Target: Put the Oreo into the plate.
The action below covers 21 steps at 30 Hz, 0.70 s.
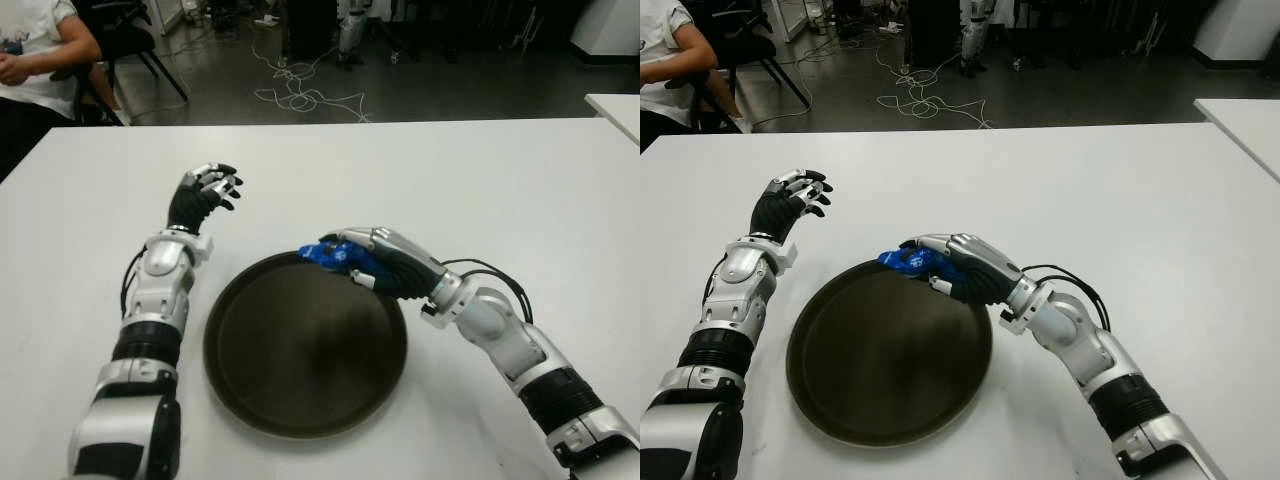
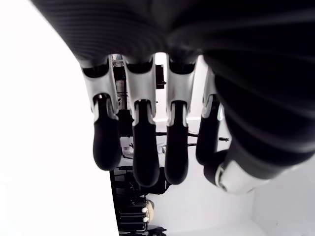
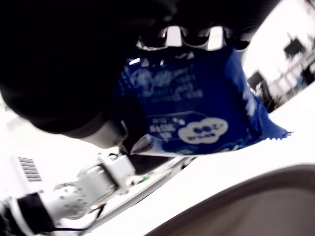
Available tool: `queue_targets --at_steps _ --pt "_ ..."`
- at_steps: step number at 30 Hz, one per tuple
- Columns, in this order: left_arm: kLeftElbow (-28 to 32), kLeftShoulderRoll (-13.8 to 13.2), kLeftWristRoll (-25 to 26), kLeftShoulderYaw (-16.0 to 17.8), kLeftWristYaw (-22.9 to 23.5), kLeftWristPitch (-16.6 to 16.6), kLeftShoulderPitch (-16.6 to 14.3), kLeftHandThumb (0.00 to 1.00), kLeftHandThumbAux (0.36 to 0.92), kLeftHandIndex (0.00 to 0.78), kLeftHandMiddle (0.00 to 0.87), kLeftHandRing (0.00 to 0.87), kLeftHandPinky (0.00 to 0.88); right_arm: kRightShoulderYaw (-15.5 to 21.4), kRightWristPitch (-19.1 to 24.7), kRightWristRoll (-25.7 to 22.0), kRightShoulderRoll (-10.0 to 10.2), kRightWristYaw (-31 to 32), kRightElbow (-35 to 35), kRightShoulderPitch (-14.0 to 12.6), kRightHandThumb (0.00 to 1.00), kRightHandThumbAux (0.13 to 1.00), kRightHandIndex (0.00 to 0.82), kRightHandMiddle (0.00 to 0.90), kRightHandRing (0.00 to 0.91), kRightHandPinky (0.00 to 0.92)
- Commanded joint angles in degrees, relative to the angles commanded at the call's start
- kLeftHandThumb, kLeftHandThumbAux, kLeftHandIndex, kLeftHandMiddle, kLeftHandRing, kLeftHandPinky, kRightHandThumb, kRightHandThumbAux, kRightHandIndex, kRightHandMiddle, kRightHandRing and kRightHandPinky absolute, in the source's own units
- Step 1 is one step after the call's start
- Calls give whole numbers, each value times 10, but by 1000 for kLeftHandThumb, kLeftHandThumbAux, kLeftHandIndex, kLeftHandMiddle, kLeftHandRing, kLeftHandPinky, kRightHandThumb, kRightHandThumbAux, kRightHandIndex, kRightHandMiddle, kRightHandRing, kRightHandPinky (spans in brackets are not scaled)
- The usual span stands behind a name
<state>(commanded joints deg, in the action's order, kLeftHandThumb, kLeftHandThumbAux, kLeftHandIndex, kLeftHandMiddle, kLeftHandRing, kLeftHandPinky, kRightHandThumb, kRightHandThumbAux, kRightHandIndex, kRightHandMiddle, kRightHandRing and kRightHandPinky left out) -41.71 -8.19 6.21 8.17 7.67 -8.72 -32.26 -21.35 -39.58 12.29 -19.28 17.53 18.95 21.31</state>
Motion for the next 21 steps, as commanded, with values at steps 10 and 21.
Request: queue_targets --at_steps 10,21 --pt "4 3 2 -2 2 4 0 830 676 403 472 513 581 -2 70 1 -39 113 -72 -1 24 678 132 119 85 38" --pt "1 6 -4 -4 -10 7 -2 832 673 417 465 499 553 5 104 11 -50 141 -109 -6 0 680 71 54 44 26"
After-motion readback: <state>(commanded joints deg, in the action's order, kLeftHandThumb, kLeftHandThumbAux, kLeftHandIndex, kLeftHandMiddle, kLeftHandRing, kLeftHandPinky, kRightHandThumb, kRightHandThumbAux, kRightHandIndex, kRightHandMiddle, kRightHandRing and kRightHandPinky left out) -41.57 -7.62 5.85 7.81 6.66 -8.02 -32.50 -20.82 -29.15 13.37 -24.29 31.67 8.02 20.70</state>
